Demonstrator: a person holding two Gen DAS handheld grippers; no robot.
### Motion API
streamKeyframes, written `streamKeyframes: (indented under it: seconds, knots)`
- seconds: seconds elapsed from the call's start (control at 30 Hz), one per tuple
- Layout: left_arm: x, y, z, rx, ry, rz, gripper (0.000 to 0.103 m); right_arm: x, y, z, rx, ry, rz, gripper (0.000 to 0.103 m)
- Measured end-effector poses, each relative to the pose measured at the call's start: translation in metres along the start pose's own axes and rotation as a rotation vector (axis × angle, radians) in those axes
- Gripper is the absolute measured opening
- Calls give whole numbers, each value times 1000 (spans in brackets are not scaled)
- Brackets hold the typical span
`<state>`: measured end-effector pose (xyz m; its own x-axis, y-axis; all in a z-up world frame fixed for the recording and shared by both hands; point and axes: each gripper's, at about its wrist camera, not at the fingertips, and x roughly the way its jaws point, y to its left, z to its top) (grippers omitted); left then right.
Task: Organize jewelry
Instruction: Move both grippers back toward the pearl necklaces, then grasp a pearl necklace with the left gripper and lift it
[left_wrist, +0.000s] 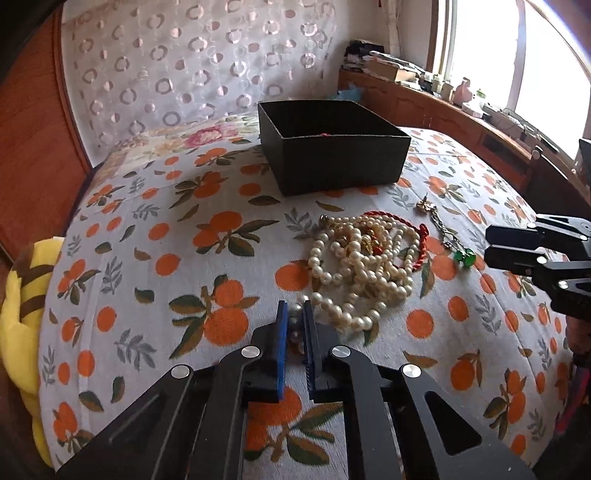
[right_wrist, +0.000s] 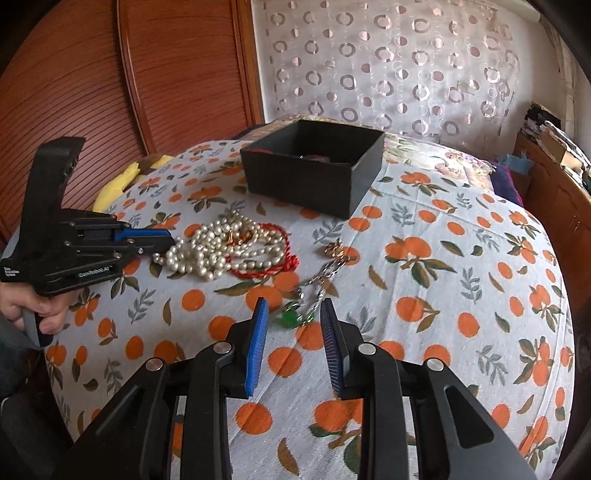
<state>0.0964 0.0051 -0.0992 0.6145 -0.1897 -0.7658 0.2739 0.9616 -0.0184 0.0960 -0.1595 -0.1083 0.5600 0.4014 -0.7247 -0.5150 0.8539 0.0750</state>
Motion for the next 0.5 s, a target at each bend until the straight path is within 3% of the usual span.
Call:
streamKeyframes:
  seconds: [0.23, 0.37, 0.5]
  knots:
    - [-41, 4, -10, -47, -87, -14, 7, 15, 3, 0, -11, 46, -1, 32]
    - [-60, 5, -6, -59, -139, -12, 7, 27, 10, 5, -62, 73, -60, 32]
    - [-75, 2, -1, -54, -182, -7, 7, 28, 10, 7, -67, 83, -67, 32]
